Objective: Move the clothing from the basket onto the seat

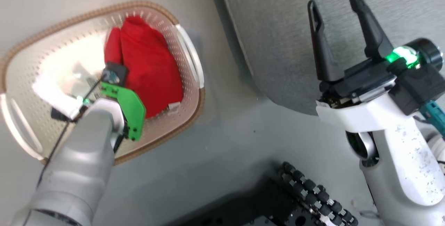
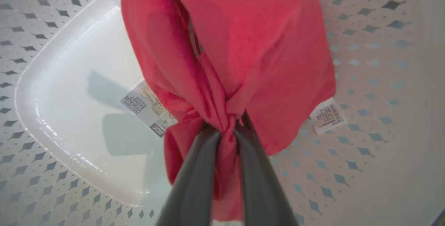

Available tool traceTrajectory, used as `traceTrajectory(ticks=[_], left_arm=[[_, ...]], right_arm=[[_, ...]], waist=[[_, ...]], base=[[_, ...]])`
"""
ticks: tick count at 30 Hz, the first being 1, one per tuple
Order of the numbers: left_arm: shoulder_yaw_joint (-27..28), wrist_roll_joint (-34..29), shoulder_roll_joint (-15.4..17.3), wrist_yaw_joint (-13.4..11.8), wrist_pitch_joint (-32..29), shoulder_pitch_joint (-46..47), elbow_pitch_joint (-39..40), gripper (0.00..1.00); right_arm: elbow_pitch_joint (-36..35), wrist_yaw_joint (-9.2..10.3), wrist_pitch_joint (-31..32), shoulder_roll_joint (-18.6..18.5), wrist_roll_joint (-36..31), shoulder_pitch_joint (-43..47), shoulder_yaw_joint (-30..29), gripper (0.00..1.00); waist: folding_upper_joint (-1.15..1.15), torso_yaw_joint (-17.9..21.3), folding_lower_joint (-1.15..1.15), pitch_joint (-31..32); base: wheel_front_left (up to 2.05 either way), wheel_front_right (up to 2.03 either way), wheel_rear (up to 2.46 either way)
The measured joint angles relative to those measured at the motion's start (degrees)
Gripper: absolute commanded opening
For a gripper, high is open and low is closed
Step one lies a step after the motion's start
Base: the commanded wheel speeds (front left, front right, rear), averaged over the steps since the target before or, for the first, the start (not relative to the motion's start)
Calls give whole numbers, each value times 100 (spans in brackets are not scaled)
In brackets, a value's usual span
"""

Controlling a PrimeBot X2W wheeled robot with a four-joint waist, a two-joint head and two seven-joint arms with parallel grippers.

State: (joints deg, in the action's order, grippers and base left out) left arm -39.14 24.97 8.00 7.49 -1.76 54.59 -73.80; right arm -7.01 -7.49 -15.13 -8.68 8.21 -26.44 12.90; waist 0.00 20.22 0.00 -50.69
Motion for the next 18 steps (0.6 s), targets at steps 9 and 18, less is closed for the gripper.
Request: traceTrajectory(ticks=[9, 18], left_arm=[[-149, 511, -160, 0, 798, -792, 248, 0], [-557, 873, -92, -1, 1577, -1260, 749, 0]], right_arm=[[305, 0, 1, -149, -48, 489, 26, 100], [556, -1, 1, -277, -86, 955, 87, 100]], waist=[[0, -184, 0, 1133], [0, -453, 0, 2276]], base=[[0, 0, 0], [0, 0, 0]])
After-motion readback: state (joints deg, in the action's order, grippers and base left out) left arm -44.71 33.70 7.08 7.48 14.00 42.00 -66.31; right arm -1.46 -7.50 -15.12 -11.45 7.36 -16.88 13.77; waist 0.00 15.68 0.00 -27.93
